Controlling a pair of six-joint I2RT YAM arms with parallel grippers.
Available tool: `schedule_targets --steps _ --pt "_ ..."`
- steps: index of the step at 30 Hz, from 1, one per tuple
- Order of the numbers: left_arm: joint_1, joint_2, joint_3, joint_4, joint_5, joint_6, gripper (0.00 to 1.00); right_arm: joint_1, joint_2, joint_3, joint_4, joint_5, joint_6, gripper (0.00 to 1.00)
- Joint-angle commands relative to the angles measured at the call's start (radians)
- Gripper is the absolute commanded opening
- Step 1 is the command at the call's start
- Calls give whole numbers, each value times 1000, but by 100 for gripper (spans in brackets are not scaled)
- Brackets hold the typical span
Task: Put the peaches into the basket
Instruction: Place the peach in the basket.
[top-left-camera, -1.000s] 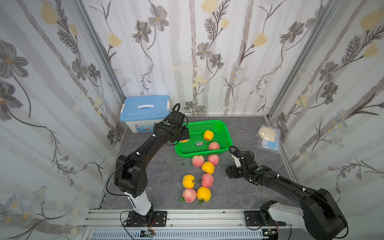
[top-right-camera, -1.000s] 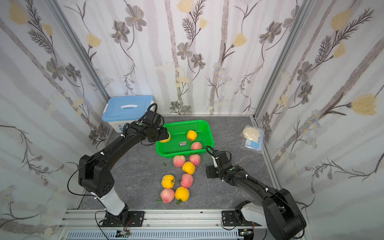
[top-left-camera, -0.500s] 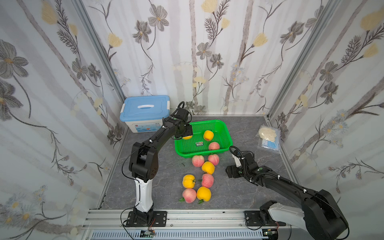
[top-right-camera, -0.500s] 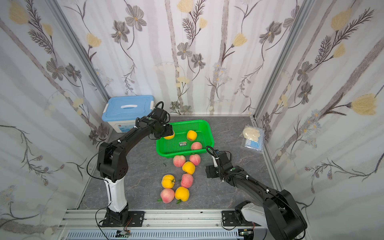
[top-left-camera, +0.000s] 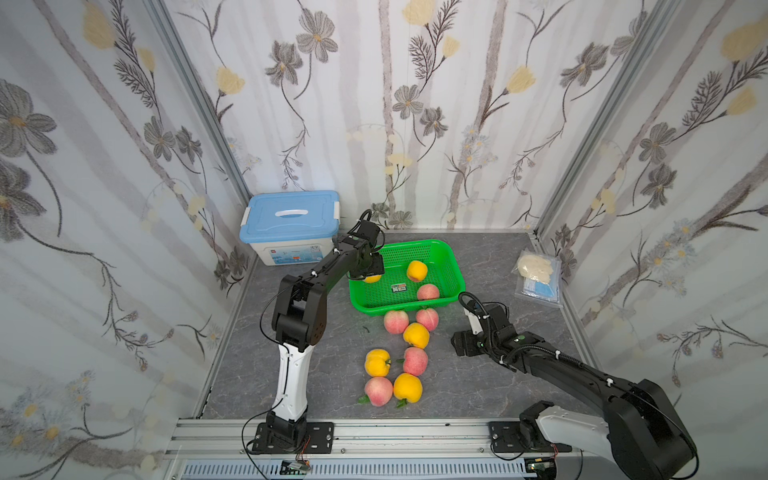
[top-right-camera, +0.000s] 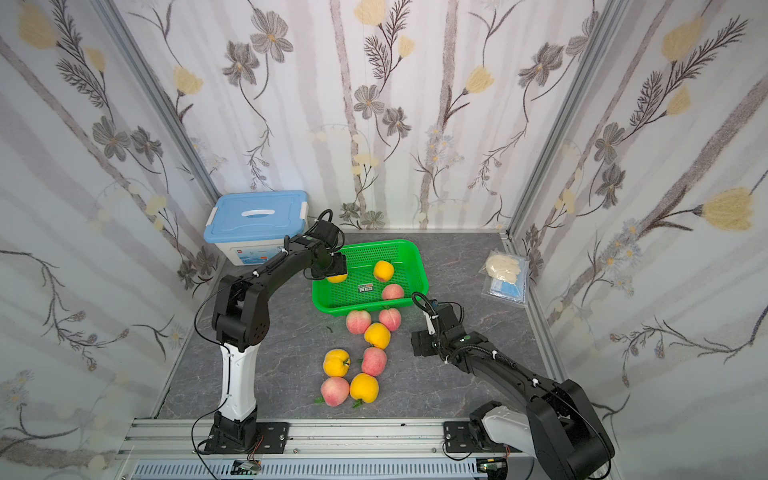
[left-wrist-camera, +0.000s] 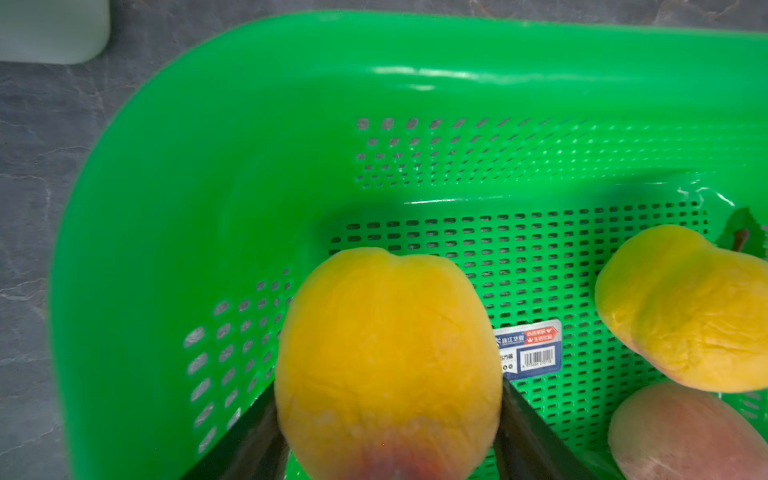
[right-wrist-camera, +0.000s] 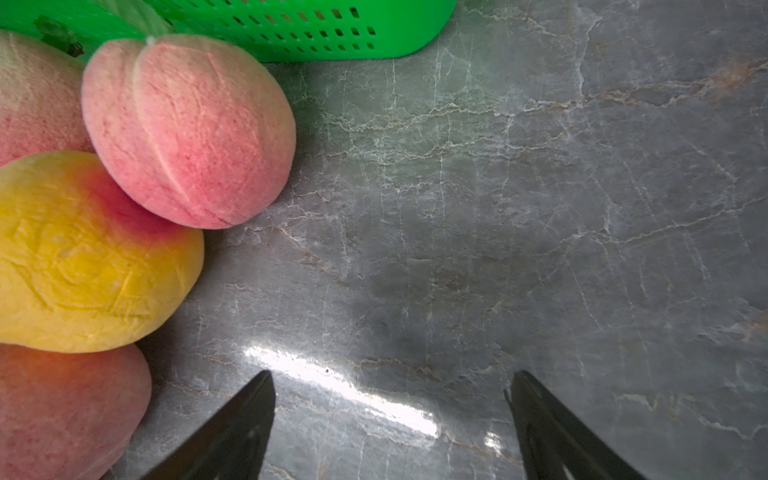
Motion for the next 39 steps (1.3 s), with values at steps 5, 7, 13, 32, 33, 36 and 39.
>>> schedule_targets --steps 5,7,13,32,33,36,39 --pt "1 18 1 -4 -51 29 70 4 -4 -1 20 -5 9 89" --pt "1 21 -4 2 -47 28 72 6 -4 -1 21 -4 9 89" --pt "1 41 8 -5 -43 33 74 7 -5 -1 20 -1 9 89" --pt "-1 34 48 -26 -25 40 89 12 -13 -4 22 7 10 89" --pt "0 32 49 -24 -25 39 89 12 -13 -4 23 7 10 89" --pt "-1 29 51 -20 -20 42 89 13 -11 -4 22 8 9 89" --pt "-1 33 65 -33 -22 45 89 14 -10 -4 22 8 9 89"
